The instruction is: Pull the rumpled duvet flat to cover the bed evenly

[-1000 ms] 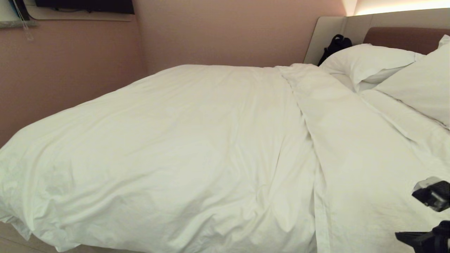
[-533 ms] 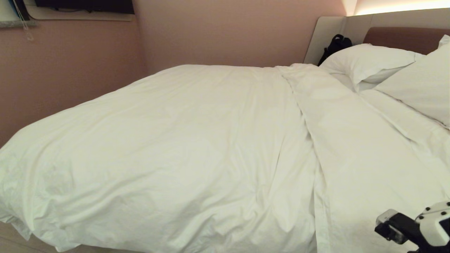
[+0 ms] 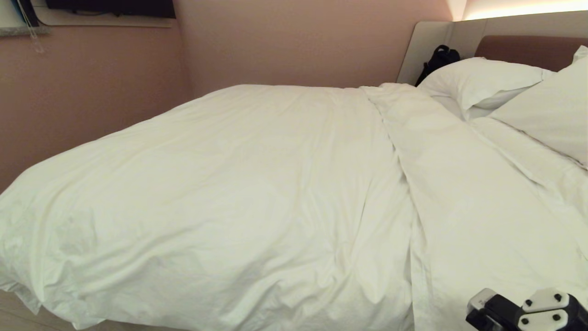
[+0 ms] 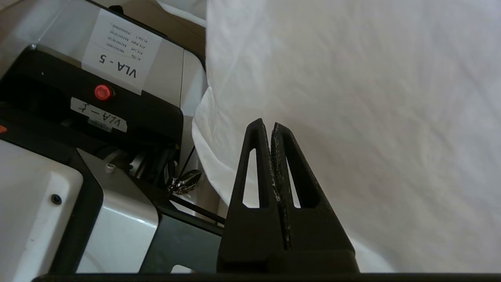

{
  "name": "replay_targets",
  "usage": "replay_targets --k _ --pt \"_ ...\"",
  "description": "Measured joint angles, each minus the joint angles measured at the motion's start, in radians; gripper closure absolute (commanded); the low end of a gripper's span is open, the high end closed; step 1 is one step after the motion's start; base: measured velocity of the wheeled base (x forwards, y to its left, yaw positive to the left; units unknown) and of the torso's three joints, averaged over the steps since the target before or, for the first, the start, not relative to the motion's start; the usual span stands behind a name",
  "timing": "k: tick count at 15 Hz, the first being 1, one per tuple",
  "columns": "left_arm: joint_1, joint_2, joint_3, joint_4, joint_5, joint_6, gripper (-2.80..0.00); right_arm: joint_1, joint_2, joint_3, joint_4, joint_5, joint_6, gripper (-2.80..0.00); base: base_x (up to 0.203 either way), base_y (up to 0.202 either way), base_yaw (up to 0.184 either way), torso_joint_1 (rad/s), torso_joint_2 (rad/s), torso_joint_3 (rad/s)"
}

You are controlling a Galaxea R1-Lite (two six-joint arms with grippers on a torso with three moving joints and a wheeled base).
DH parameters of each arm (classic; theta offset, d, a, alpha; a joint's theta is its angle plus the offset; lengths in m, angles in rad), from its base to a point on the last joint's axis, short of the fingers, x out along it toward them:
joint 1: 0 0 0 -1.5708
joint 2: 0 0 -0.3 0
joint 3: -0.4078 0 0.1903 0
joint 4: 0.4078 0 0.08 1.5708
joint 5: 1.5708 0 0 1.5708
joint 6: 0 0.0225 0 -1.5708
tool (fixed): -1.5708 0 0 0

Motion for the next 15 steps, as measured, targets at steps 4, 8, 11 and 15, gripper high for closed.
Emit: replay_targets --k 4,8,11,15 --pt "0.0 0.0 0.0 0.0 0.0 0.0 0.0 0.013 -0.014 0.012 -0.003 0.003 0.031 0.0 0.0 0.0 0.0 0.0 0.0 0.0" --pt "0.0 0.0 0.0 0.0 0.0 0.0 0.0 0.059 0.042 -0.006 -0.017 -0.008 0.041 -2.8 0.0 0.0 0.0 0.0 0.0 0.0" --pt "0.0 0.0 0.0 0.0 0.0 0.0 0.0 0.084 0.141 -0.024 -0.064 -0.053 0.068 -2.8 0.0 0.0 0.0 0.0 0.0 0.0" --pt "0.0 0.0 0.0 0.0 0.0 0.0 0.0 0.228 0.308 -0.048 -0.151 -0.172 0.16 -2.8 0.0 0.0 0.0 0.0 0.0 0.0"
